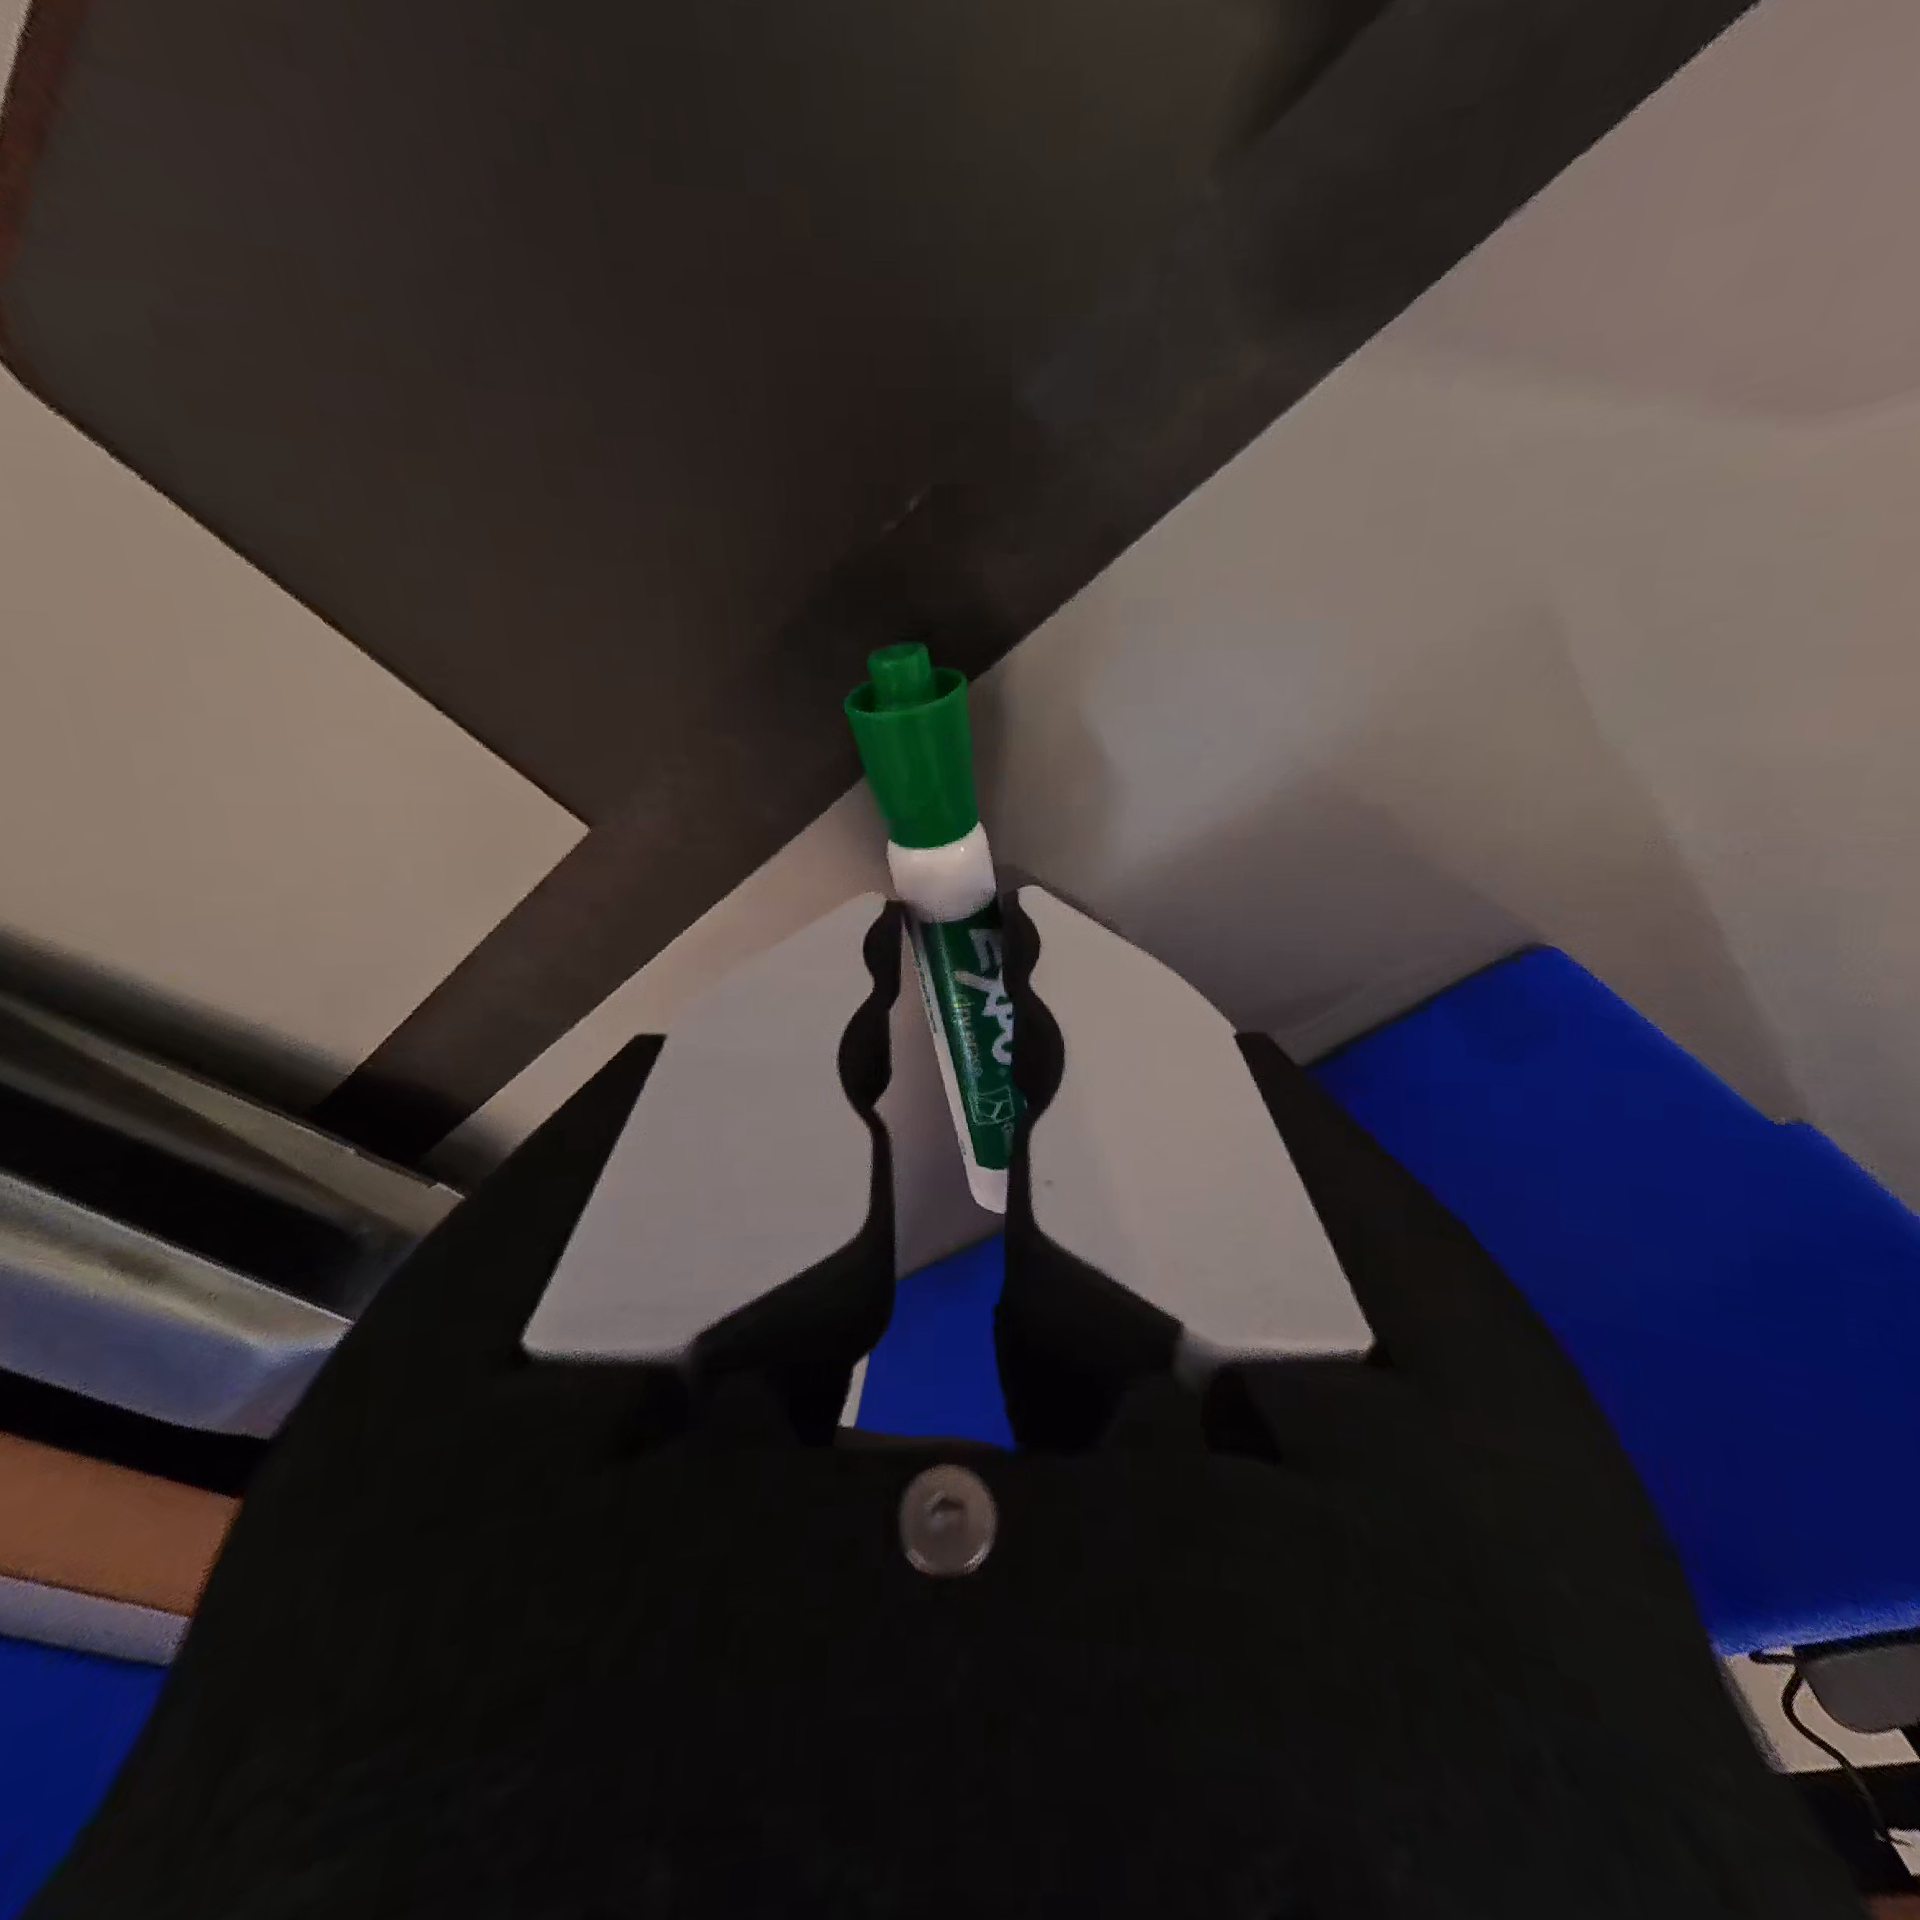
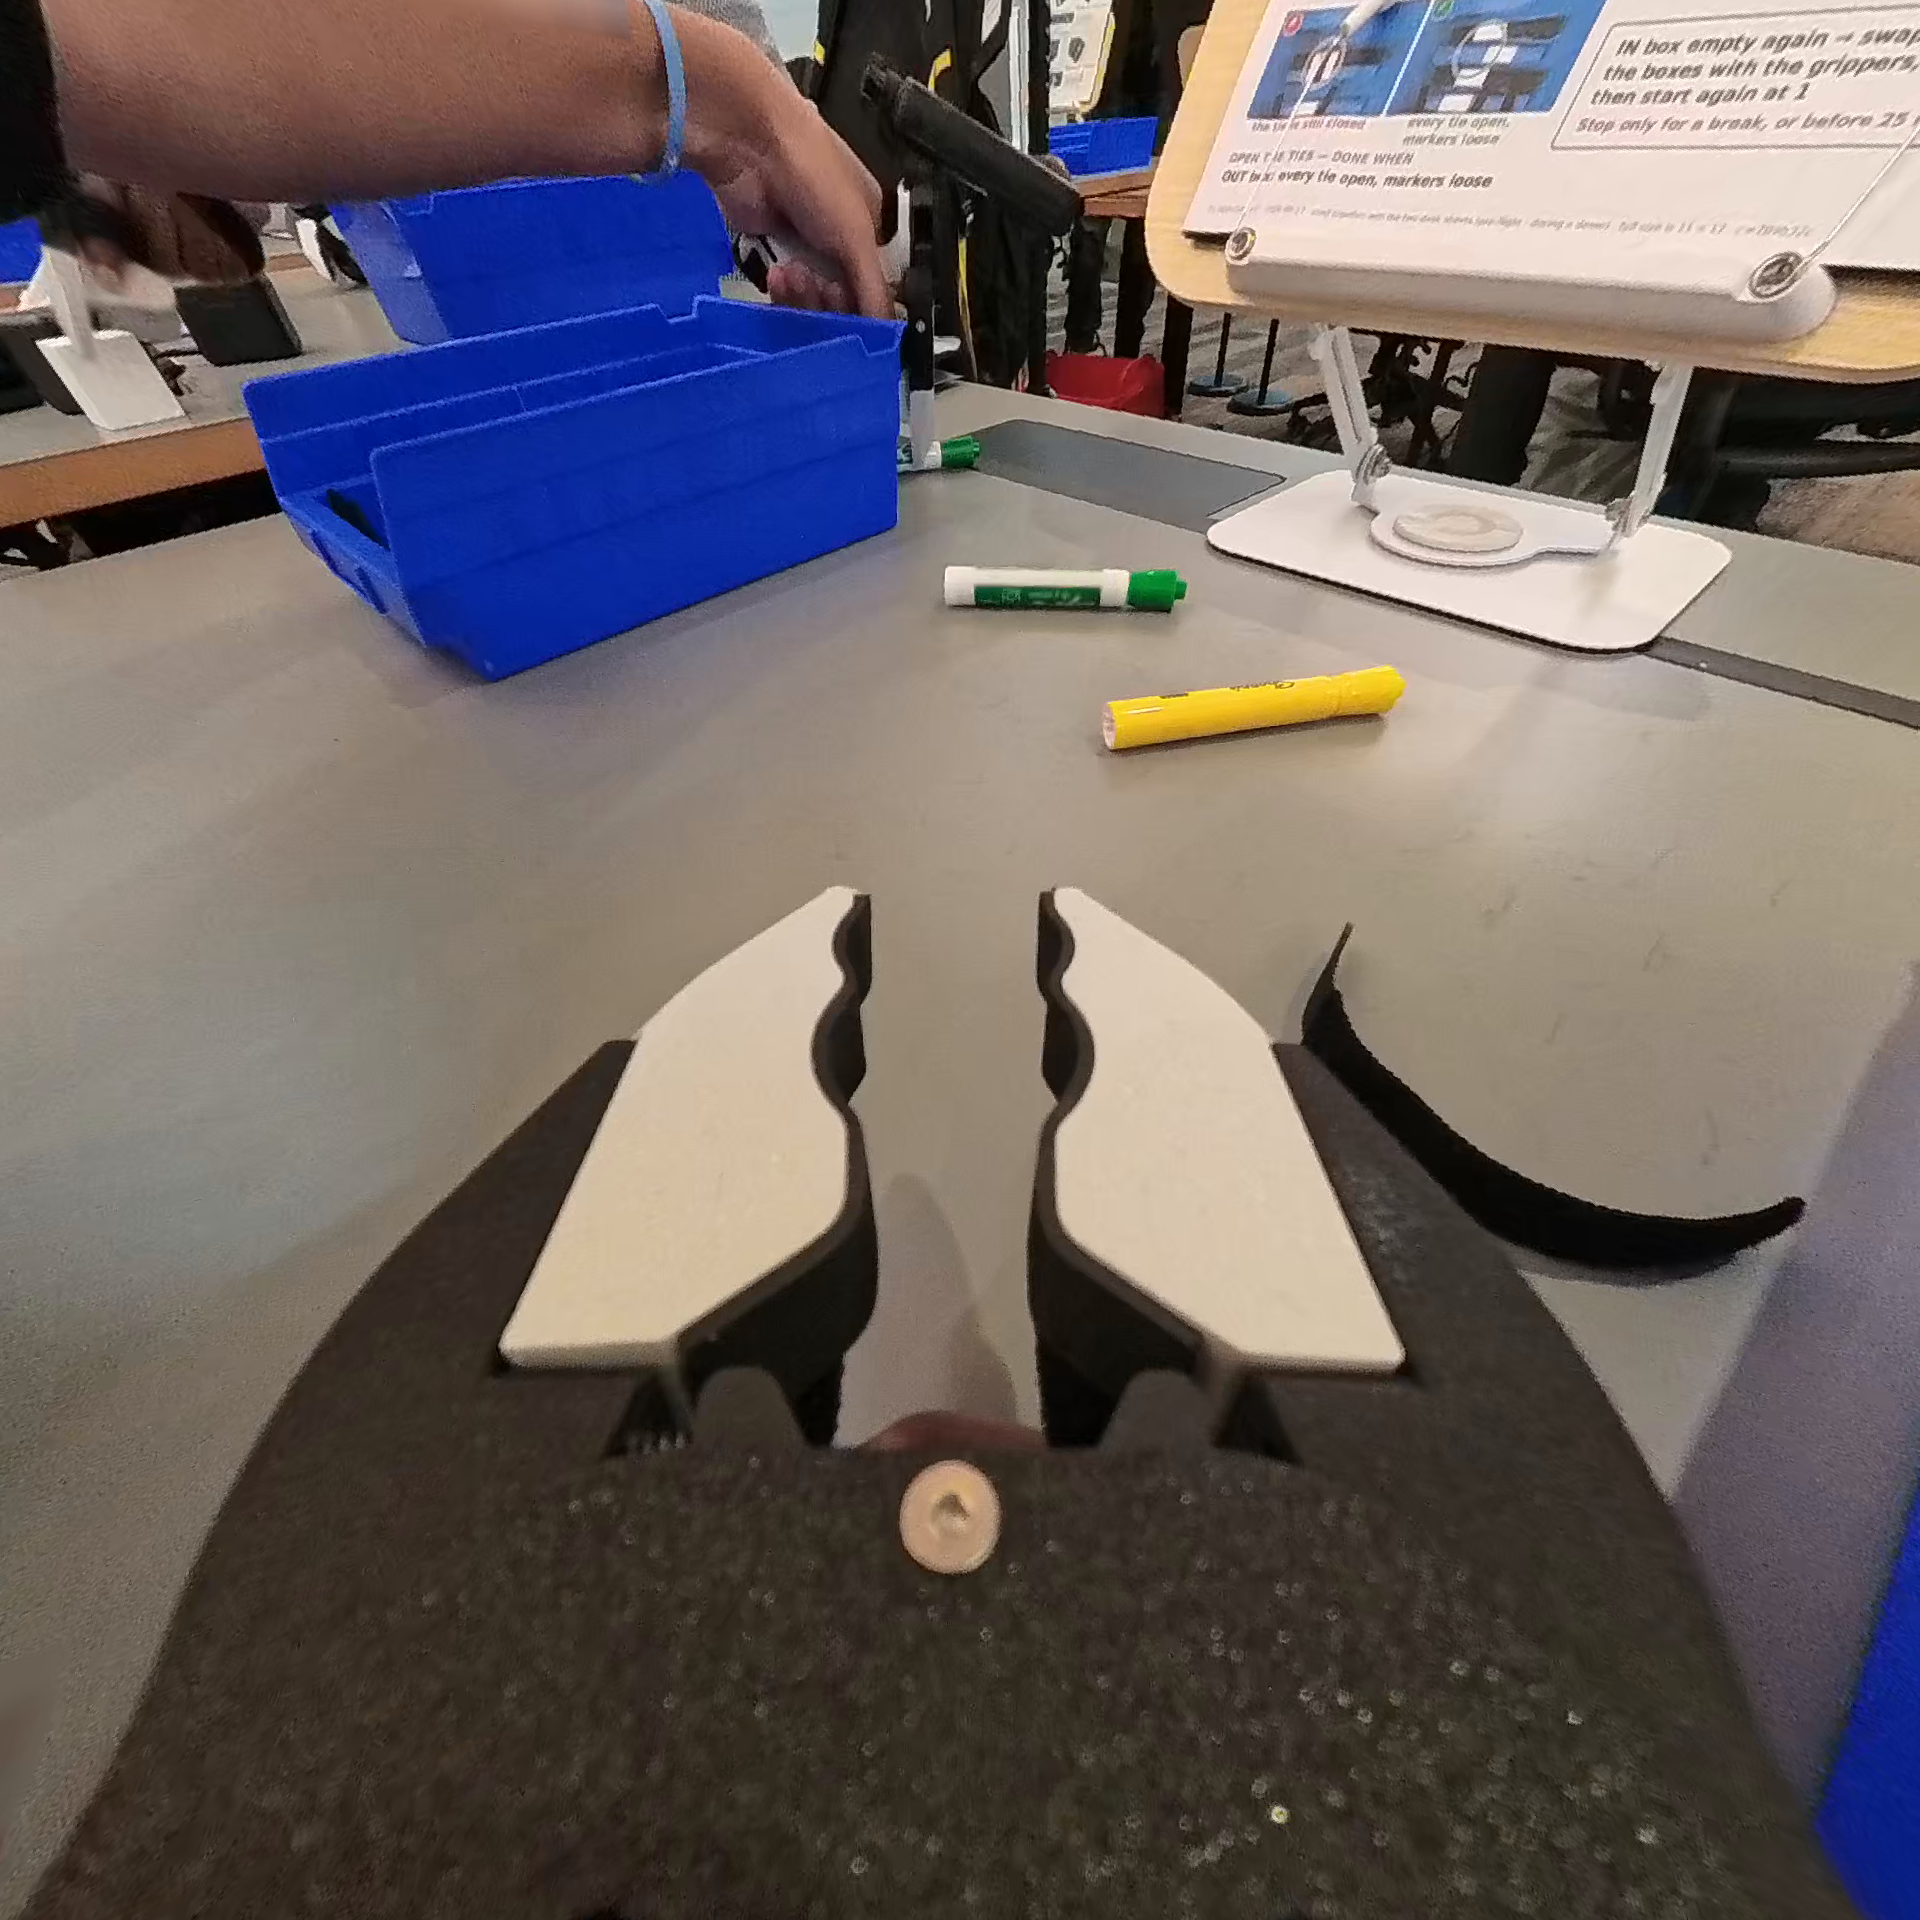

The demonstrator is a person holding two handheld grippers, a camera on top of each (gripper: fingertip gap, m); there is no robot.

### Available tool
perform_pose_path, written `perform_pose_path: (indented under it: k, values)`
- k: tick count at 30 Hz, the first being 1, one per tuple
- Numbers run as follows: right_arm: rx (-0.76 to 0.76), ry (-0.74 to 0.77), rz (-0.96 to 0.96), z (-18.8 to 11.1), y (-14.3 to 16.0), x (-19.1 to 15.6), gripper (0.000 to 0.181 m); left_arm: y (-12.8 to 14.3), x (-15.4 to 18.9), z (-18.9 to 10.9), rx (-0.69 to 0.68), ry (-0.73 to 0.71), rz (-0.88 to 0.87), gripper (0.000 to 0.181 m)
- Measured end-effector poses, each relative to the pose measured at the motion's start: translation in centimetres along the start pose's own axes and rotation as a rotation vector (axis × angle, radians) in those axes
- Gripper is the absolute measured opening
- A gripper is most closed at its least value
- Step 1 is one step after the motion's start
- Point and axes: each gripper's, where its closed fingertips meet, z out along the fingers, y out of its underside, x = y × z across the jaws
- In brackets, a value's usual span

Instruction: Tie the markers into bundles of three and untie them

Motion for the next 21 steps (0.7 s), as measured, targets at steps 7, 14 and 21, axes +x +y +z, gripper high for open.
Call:
perform_pose_path:
  k: [7,14,21]
  values:
    - [0.005,0.000,0.006,0.0,-0.1,0.0,0.030,-0.2,-1.2,-4.0,0.148,-0.098,0.039,0.018]
    - [0.010,0.010,-0.006,-0.2,-0.2,-0.1,0.030,0.5,5.2,-16.8,0.449,-0.137,0.205,0.017]
    - [0.022,0.027,-0.043,-0.2,-0.8,-0.3,0.029,2.5,21.6,-21.6,0.451,-0.094,0.515,0.017]
